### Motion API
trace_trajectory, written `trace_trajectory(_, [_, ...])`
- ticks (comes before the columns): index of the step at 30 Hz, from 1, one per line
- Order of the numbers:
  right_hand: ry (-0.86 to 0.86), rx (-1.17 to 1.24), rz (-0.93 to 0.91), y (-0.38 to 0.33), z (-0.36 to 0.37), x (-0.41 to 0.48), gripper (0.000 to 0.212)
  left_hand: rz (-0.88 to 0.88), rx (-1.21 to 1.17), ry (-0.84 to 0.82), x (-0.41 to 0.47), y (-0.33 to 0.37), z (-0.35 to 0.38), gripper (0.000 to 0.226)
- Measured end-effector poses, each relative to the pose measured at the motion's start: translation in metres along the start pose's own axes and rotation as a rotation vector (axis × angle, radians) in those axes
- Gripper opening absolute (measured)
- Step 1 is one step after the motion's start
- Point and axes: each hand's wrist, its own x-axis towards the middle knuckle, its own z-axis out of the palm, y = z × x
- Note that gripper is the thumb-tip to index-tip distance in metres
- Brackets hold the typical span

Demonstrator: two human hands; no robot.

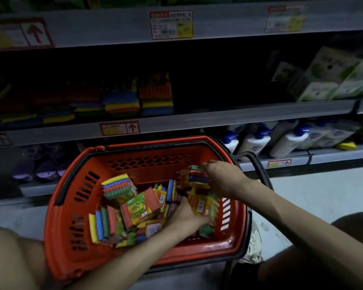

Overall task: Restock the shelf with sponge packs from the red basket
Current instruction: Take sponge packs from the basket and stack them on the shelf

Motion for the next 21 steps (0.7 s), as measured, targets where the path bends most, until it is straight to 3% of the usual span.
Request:
trace_trajectory(3, [0.003,0.021,0.012,-0.002,-0.001,0.007,0.049,-0.109,-0.036,-0.007,0.002,-0.006,-0.016,0.111])
trace_trajectory(6, [0.008,0.02,0.013,-0.002,0.003,0.015,0.065,-0.173,-0.117,-0.007,-0.002,-0.018,-0.037,0.126])
trace_trajectory(10, [-0.038,-0.018,0.0,-0.005,0.023,0.027,0.095,-0.206,-0.24,0.042,-0.021,-0.029,-0.071,0.053])
trace_trajectory(12, [-0.084,0.021,0.02,-0.009,0.036,0.031,0.107,-0.198,-0.297,0.07,-0.027,-0.038,-0.084,0.049])
trace_trajectory(15, [-0.029,-0.019,0.012,-0.013,0.048,0.034,0.106,-0.191,-0.41,0.078,-0.041,-0.049,-0.1,0.038])
trace_trajectory(17, [0.043,-0.114,-0.029,-0.013,0.049,0.034,0.101,-0.191,-0.449,0.074,-0.045,-0.057,-0.106,0.041])
trace_trajectory(21, [0.125,-0.086,-0.074,-0.025,0.034,0.027,0.097,-0.187,-0.536,0.025,-0.055,-0.065,-0.121,0.065])
